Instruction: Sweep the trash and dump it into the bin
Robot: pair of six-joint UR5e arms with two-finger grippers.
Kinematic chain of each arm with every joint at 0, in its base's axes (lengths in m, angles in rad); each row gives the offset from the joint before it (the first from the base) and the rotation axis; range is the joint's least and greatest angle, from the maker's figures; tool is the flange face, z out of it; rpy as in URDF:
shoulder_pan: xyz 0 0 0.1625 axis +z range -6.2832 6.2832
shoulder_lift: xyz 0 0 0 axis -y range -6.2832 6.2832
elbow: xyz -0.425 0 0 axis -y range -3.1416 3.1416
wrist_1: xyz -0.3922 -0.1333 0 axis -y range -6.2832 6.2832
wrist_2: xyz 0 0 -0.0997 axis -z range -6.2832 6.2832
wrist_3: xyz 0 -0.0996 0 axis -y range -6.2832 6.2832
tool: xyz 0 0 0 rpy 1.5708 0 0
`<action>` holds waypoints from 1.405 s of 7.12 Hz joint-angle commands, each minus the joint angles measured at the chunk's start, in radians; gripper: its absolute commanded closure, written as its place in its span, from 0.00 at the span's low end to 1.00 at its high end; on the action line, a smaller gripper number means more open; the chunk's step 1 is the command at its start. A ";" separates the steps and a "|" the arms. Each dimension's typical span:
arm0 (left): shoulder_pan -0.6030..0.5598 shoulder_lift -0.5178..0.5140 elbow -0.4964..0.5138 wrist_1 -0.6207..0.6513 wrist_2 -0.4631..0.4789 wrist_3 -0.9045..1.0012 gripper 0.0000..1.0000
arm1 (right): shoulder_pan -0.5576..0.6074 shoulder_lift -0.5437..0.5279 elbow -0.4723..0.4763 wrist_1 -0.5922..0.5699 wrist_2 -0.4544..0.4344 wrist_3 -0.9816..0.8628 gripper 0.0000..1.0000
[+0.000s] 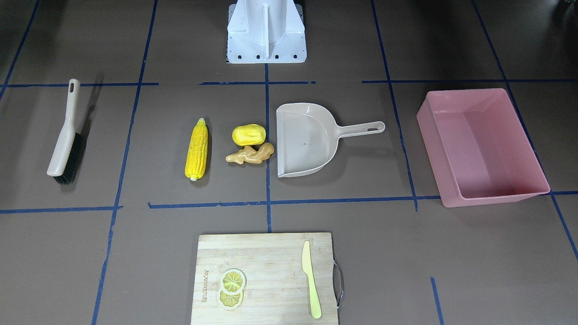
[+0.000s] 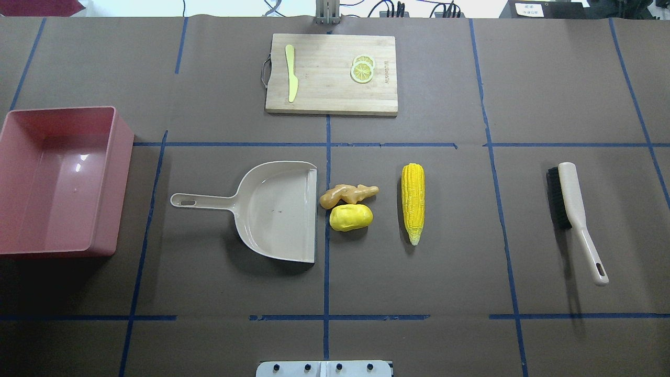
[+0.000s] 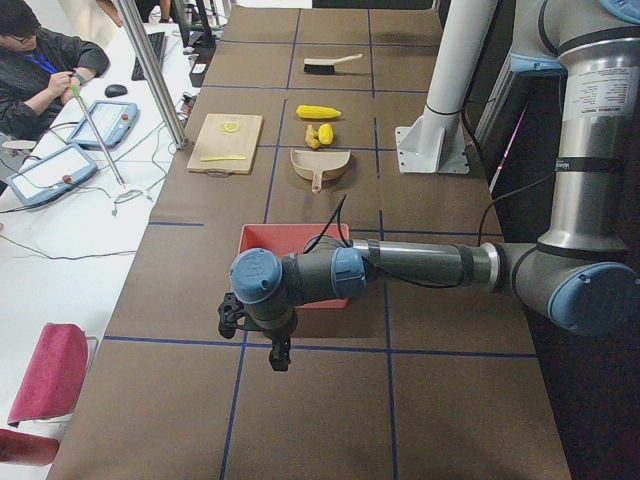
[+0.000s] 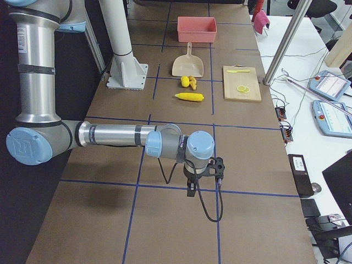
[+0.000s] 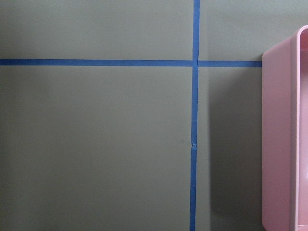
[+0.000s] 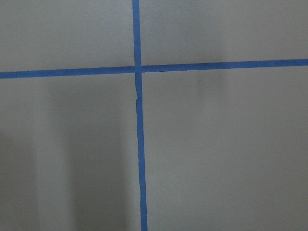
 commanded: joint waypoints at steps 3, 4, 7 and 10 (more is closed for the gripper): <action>0.012 -0.004 -0.030 -0.049 -0.007 0.004 0.00 | 0.000 0.003 0.031 -0.001 0.009 0.002 0.00; 0.065 -0.005 -0.062 -0.136 0.005 0.002 0.00 | 0.000 0.002 0.059 -0.001 0.009 0.002 0.00; 0.210 -0.013 -0.235 -0.223 0.015 -0.016 0.00 | -0.017 0.026 0.088 0.001 0.011 0.114 0.00; 0.298 -0.163 -0.243 -0.311 0.027 -0.005 0.00 | -0.047 0.025 0.089 0.001 0.029 0.117 0.00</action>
